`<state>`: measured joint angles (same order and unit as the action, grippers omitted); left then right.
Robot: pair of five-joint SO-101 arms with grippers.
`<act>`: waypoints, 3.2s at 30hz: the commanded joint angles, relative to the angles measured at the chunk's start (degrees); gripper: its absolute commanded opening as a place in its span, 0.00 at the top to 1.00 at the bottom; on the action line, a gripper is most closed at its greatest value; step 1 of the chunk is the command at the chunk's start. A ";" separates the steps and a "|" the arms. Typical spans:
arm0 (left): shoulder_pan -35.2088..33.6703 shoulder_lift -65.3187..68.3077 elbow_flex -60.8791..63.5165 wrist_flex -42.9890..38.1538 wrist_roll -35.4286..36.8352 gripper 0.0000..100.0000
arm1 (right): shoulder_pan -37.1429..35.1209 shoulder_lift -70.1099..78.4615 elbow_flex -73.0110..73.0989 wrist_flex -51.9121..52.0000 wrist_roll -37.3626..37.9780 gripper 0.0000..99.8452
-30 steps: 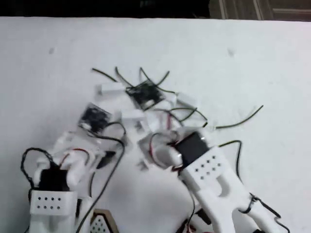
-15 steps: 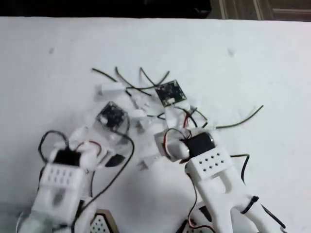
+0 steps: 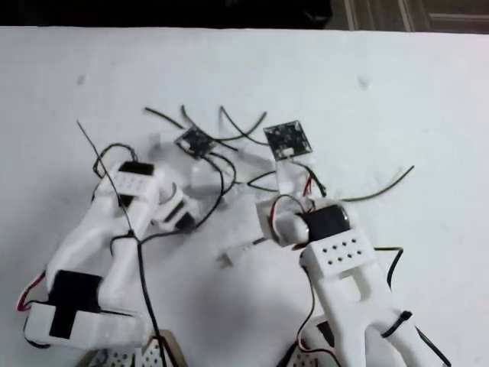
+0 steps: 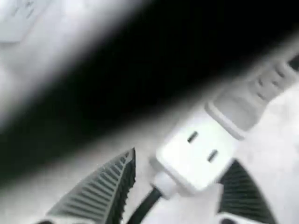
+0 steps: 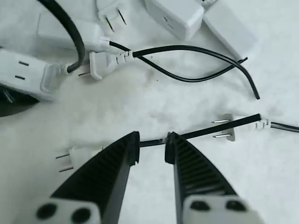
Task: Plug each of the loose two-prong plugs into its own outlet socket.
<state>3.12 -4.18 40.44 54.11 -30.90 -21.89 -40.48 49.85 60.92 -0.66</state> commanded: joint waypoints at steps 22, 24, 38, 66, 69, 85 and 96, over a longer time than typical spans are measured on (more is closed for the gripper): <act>-1.19 -10.07 -19.25 0.62 6.68 0.92 | 4.70 -1.71 -1.32 -1.01 0.09 0.91; -1.19 -6.64 -22.42 0.62 8.00 0.93 | 4.70 -1.71 -1.32 -0.92 0.09 0.91; -4.62 2.15 -35.34 13.45 12.92 0.65 | 4.62 -1.71 -1.14 -0.84 0.09 0.91; 2.42 13.14 -23.82 4.04 9.67 0.94 | 4.70 -1.71 -1.05 -0.84 0.09 0.91; 2.33 9.89 -23.82 3.96 9.67 0.98 | 4.70 -1.71 -1.05 -0.84 0.09 0.91; 0.66 10.24 -23.47 -0.88 16.79 0.71 | 4.70 -1.71 -1.05 -0.75 0.09 0.91; 1.63 4.97 -23.56 6.51 16.44 0.72 | 4.70 -1.71 -1.05 -0.75 0.09 0.91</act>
<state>4.09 6.29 18.90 58.24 -14.73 -17.85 -40.48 49.85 60.92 -0.66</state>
